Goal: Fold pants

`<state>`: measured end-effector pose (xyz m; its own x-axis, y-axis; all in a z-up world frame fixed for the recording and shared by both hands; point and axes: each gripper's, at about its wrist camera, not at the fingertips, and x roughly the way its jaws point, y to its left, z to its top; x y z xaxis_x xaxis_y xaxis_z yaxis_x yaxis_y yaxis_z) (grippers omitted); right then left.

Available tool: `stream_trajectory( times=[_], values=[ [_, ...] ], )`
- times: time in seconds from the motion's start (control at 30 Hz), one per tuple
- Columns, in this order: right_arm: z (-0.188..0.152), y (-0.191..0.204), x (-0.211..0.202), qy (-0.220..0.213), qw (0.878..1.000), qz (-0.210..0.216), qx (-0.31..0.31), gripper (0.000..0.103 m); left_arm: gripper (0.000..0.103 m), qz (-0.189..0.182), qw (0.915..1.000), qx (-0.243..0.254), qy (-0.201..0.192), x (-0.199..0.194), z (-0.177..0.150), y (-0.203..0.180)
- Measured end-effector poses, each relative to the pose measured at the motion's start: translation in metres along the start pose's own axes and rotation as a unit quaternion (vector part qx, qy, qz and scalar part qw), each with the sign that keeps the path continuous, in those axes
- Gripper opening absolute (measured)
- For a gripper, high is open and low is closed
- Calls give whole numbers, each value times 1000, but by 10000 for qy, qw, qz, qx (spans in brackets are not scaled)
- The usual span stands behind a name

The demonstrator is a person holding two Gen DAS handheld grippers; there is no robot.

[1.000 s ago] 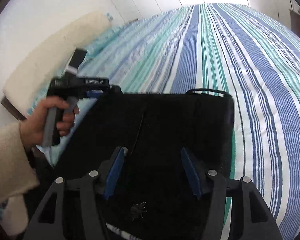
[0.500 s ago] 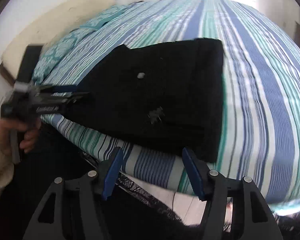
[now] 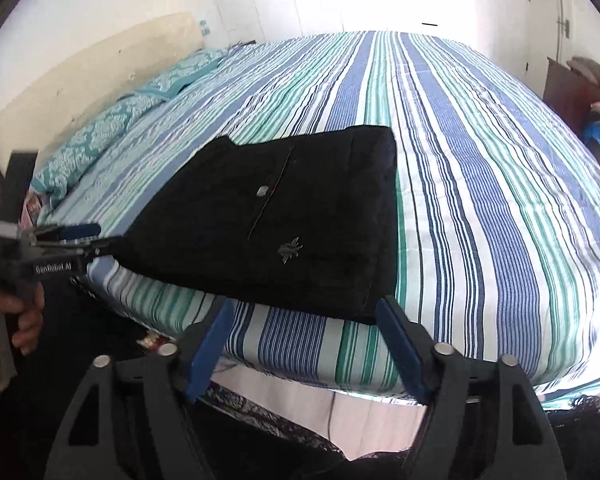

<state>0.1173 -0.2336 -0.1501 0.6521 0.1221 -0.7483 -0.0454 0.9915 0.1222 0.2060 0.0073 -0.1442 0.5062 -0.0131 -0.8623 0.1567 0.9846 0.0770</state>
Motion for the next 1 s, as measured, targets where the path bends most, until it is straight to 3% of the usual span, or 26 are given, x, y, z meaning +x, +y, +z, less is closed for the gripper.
stream_trajectory(
  times=[0.27,0.37,0.4,0.47,0.57,0.7,0.77,0.87,1.0],
  values=[
    [12,-22,2,-164,9994,-216,227,83,75,274,9996,15,-21,13,6,10],
    [15,-33,6,-129,9990,-193,371,83,75,162,9999,-8,10,17,12,13],
    [17,-38,8,-116,9989,-150,426,83,75,29,10000,-69,22,17,13,17],
    [22,-49,11,-91,9984,-25,560,83,75,-626,9970,-445,110,24,19,36],
    [28,-77,16,-120,9938,235,1077,83,75,-1367,9855,-983,208,37,24,64],
    [30,-93,26,-57,9897,610,1297,83,75,-1626,9815,-958,315,52,29,70],
    [33,-87,38,127,9894,831,1181,83,75,-1824,9777,-941,438,64,31,66],
    [37,-79,62,438,9917,822,892,83,75,-2132,9686,-1151,559,83,35,65],
    [37,-89,89,624,9842,1096,1243,83,82,-2258,9649,-1200,601,96,38,64]
  ],
)
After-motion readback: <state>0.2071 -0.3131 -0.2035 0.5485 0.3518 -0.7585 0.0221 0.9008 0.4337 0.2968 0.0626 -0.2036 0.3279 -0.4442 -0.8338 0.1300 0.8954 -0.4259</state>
